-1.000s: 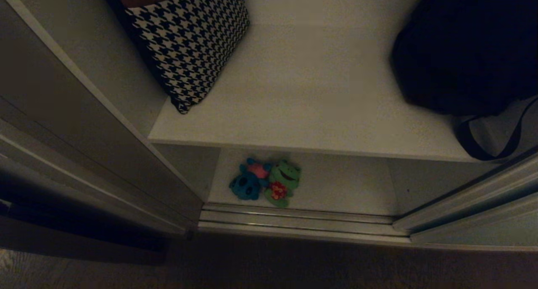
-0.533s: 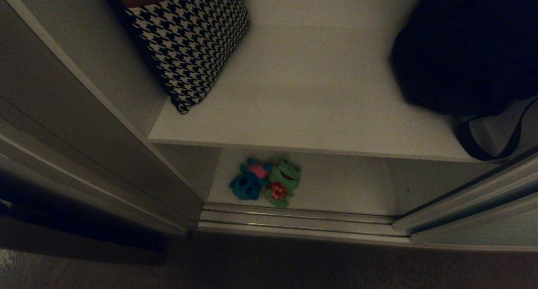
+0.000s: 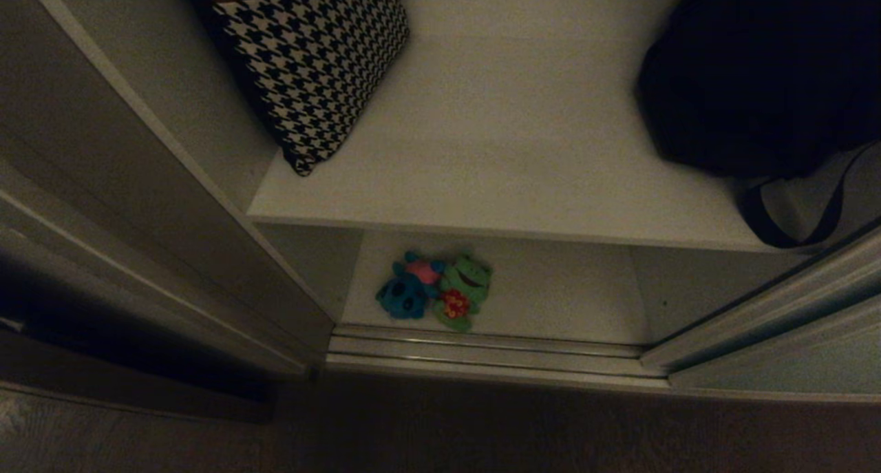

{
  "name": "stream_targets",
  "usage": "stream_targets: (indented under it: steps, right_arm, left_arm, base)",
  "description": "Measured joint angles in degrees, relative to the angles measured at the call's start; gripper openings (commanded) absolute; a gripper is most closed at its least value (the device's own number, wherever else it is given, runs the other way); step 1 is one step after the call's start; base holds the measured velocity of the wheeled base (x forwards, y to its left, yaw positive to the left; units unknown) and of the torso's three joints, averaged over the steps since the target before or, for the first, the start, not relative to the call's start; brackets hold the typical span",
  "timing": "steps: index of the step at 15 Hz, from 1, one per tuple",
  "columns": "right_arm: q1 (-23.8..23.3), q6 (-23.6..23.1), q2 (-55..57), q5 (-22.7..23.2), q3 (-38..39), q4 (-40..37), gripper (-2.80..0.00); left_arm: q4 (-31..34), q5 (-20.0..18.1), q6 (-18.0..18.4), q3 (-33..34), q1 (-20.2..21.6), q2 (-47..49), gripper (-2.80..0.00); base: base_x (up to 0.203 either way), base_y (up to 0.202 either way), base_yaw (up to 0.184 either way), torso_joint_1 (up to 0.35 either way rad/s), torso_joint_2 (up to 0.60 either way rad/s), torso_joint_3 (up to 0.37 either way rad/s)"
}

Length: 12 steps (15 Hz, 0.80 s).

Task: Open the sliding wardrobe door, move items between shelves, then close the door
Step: Close the door

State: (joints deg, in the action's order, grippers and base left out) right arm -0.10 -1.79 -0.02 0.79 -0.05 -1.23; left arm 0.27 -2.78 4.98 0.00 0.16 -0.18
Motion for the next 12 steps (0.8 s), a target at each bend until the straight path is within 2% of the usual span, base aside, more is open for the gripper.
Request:
stream_targets:
  steps: [8,12]
  right_arm:
    - [0.0,0.0,0.0,0.0,0.0,0.0,-2.8]
    - [0.0,0.0,0.0,0.0,0.0,0.0,-2.8]
  left_arm:
    - [-0.2,0.0,-0.6,0.0,0.0,0.0,-2.8]
    - [-0.1,0.0,-0.6,0.0,0.0,0.0,-2.8]
  base:
    - [-0.189,0.0,0.0,0.002,0.0,0.004]
    - [0.0,0.0,0.0,0.0,0.0,0.0]
